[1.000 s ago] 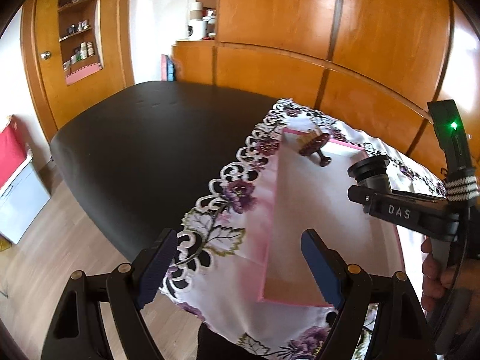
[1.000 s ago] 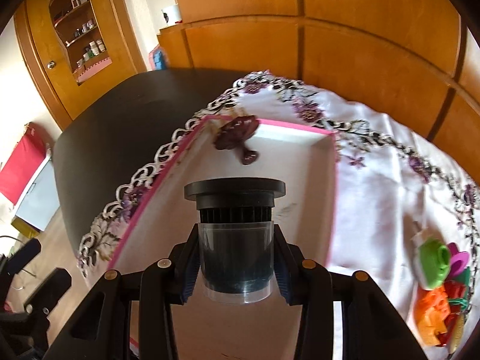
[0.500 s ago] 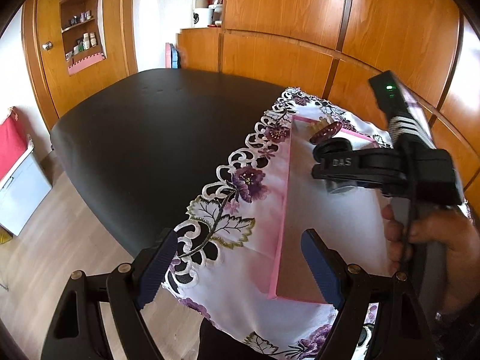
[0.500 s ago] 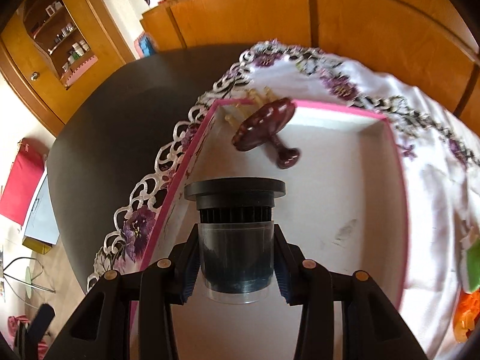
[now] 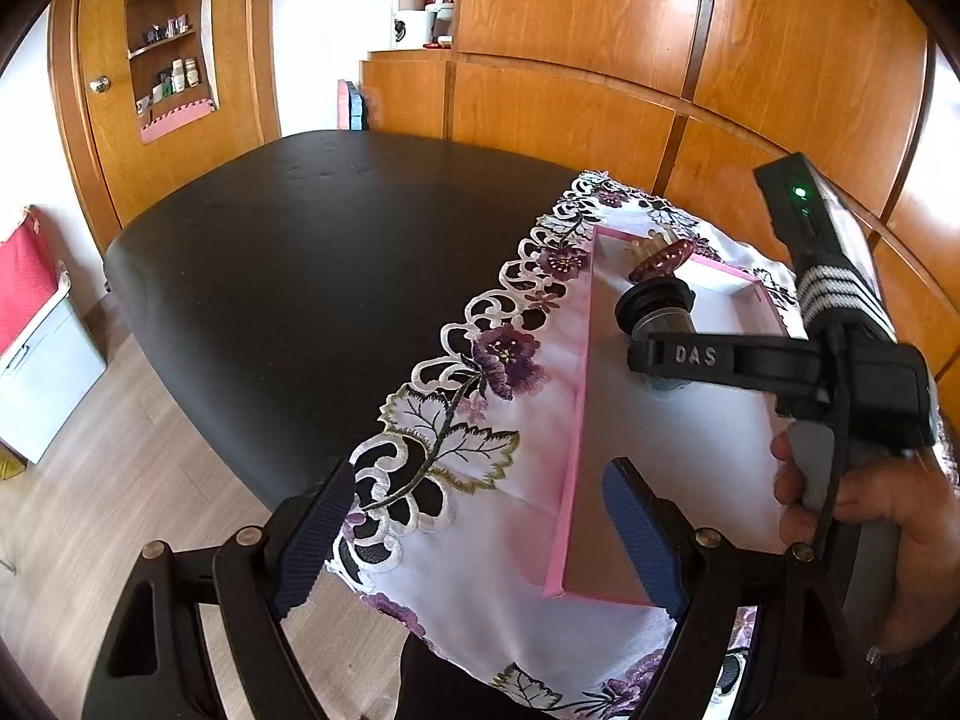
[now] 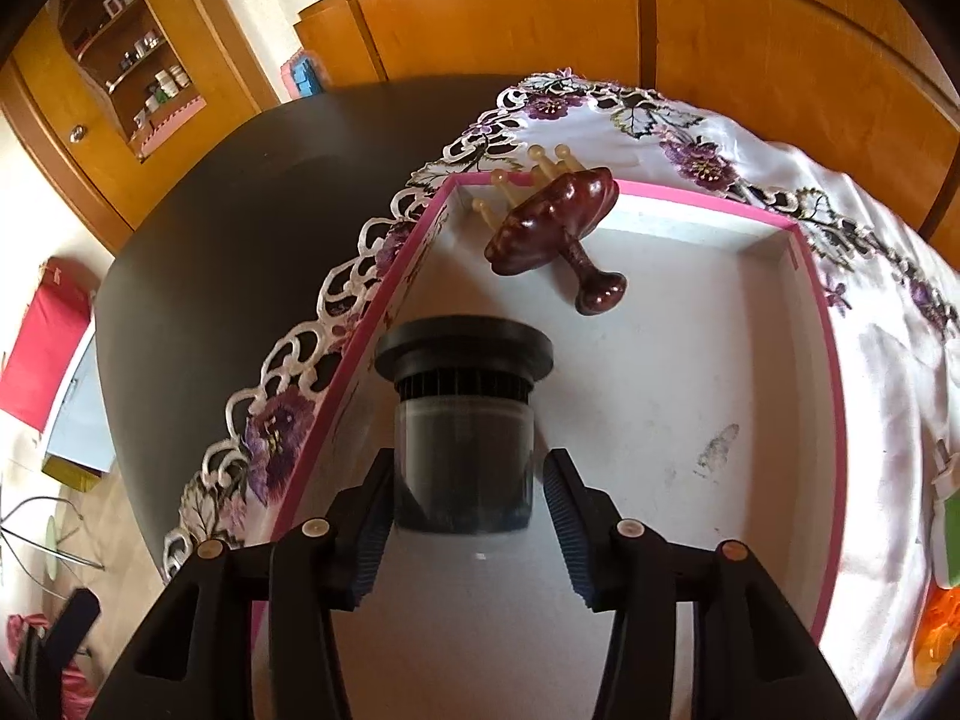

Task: Organize rigid objects
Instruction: 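Carry the black-lidded clear cup with the right gripper down into the tray, then open the right gripper to release the cup and withdraw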

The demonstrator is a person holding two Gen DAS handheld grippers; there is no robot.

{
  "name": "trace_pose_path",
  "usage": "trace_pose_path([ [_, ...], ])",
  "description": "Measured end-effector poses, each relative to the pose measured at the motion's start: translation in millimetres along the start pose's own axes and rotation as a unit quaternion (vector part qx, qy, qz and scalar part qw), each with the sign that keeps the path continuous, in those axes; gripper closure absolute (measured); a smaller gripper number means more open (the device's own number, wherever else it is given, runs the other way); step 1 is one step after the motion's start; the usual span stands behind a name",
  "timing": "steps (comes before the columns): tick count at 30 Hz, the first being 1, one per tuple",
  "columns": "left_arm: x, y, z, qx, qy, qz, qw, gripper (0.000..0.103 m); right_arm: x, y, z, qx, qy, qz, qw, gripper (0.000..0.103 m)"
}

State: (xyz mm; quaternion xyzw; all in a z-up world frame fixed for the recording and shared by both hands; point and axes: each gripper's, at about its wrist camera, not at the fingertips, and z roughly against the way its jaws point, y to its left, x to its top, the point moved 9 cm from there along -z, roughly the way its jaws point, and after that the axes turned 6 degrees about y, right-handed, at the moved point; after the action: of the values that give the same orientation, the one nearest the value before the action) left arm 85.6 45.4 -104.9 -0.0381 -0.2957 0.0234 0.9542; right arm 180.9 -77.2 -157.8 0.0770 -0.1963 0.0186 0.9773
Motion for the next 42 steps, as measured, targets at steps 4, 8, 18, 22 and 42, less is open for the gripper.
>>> trace_pose_path([
  [4,-0.6,2.8,0.0,0.003,0.0,0.003,1.0,0.018,-3.8,-3.0,12.6,-0.027,-0.027,0.016,0.999,0.042],
  [8,-1.1,5.5,-0.1,0.006,-0.001,0.006,1.0,0.018,-7.2,-7.4,34.3,-0.057,-0.062,0.031,0.996,0.041],
  [18,0.4,2.5,3.6,0.006,-0.006,0.003,1.0,0.018,-10.9,-11.2,89.8,-0.108,-0.131,0.049,0.984,0.041],
  [22,1.4,-0.1,5.9,0.007,-0.009,0.002,0.9999,0.018,-14.0,-8.1,111.3,-0.112,-0.151,0.051,0.981,0.041],
  [42,2.0,-15.9,14.5,0.008,-0.014,-0.017,0.9997,0.018,-18.6,-5.6,162.3,-0.114,-0.205,0.053,0.971,0.041],
])
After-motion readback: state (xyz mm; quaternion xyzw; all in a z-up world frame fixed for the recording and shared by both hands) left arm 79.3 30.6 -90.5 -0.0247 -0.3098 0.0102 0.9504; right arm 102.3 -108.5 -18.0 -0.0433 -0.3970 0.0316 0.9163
